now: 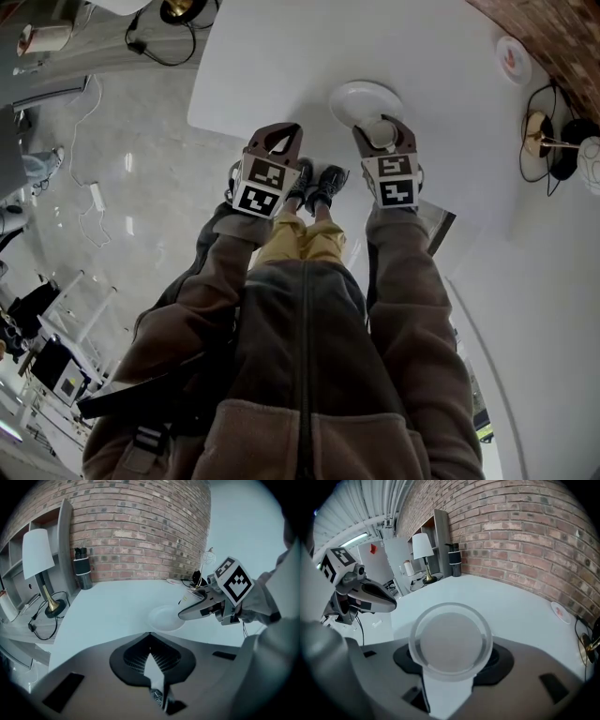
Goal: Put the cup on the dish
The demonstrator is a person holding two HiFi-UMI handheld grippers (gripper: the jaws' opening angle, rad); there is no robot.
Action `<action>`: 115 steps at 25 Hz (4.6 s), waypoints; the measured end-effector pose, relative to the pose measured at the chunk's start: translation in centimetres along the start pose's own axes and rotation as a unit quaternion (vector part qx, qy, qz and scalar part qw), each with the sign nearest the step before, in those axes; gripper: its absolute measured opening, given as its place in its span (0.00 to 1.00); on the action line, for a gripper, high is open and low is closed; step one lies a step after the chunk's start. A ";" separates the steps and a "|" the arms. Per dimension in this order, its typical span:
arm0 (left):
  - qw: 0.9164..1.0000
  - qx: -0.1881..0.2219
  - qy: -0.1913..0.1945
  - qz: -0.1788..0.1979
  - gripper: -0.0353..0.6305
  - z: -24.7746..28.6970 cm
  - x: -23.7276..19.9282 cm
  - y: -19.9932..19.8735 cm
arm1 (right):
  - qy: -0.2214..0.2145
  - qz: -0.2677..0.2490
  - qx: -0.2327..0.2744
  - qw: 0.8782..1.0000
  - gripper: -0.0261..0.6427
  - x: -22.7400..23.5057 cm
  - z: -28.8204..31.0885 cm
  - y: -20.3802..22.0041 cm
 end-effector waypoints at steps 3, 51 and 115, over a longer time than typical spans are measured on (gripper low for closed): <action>1.000 -0.006 0.000 -0.004 0.06 0.4 -0.1 0.5 | 0.002 -0.005 -0.004 1.000 0.42 0.6 1.2 0.1; 0.998 0.053 -0.028 -0.032 0.06 -4.7 -0.9 -1.7 | 0.061 0.005 0.123 0.990 0.53 0.5 -6.2 -2.7; 0.926 0.363 -0.001 0.100 0.06 -21.5 8.6 -31.7 | 0.173 0.009 0.412 0.895 0.04 1.2 -38.5 -19.4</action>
Point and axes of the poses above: the fingertips, and each gripper's own axes: z forward along the fingers, x to its right, y out of its underside, the point moved 9 cm from there along -z, backward along the fingers, and after that the axes turned 1 degree about -x, right-handed, at the moved point
